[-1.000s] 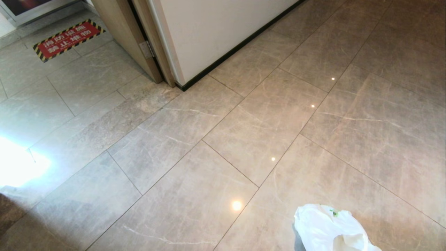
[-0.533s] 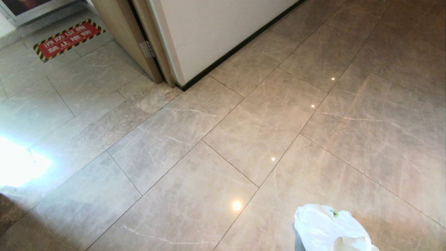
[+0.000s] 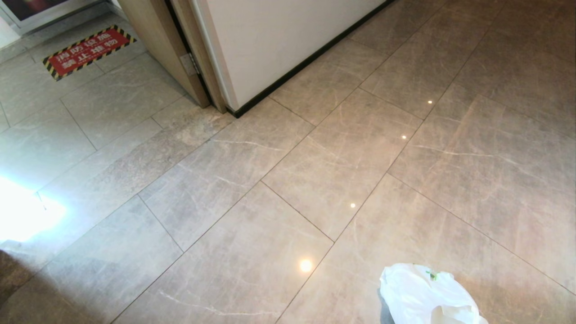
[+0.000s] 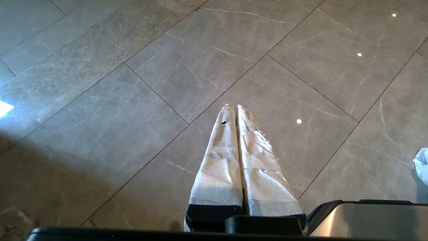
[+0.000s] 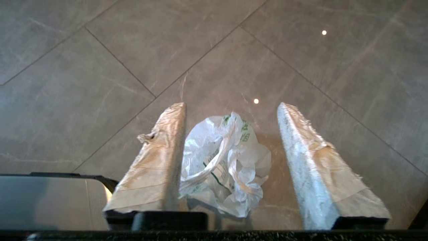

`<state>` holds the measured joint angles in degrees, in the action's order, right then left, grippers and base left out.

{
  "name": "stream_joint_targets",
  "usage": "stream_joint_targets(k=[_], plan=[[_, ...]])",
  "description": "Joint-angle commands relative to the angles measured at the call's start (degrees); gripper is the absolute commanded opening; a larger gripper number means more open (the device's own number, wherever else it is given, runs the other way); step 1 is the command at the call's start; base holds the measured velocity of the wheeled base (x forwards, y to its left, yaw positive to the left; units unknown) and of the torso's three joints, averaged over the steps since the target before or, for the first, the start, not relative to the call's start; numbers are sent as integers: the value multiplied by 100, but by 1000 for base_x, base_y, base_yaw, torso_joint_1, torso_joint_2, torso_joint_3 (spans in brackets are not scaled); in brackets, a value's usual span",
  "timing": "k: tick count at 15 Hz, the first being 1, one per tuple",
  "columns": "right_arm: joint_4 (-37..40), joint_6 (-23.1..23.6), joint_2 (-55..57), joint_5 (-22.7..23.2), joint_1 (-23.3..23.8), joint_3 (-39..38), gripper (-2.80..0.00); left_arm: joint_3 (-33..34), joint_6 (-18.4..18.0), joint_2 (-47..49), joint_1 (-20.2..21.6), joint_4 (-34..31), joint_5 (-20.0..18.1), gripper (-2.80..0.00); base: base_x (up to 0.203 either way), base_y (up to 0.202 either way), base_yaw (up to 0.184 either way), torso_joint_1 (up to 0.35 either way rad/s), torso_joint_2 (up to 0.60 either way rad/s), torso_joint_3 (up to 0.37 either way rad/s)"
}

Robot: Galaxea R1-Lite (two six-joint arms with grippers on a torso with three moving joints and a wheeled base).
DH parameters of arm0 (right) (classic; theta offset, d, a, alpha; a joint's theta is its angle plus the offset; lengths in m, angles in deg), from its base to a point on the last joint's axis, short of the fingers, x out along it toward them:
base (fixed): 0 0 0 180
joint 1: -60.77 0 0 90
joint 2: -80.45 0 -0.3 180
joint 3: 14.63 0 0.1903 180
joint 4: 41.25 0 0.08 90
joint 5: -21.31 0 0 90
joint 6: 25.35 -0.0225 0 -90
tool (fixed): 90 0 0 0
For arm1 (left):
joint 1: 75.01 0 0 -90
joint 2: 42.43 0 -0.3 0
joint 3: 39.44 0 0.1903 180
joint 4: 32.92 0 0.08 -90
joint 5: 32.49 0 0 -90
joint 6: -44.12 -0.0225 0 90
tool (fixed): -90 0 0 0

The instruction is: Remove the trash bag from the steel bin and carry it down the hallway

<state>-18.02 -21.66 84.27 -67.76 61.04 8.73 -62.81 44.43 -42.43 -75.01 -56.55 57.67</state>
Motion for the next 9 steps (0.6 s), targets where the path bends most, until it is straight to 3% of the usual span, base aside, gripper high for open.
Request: stream_joint_targets(k=[1,9], plan=[[39,7,-391,4,0,-9,-280,0,5,0,0,0,2,-280,0,0,0,0,0,0],[14,-27,-391,4,0,-9,-280,0,5,0,0,0,2,-280,0,0,0,0,0,0]])
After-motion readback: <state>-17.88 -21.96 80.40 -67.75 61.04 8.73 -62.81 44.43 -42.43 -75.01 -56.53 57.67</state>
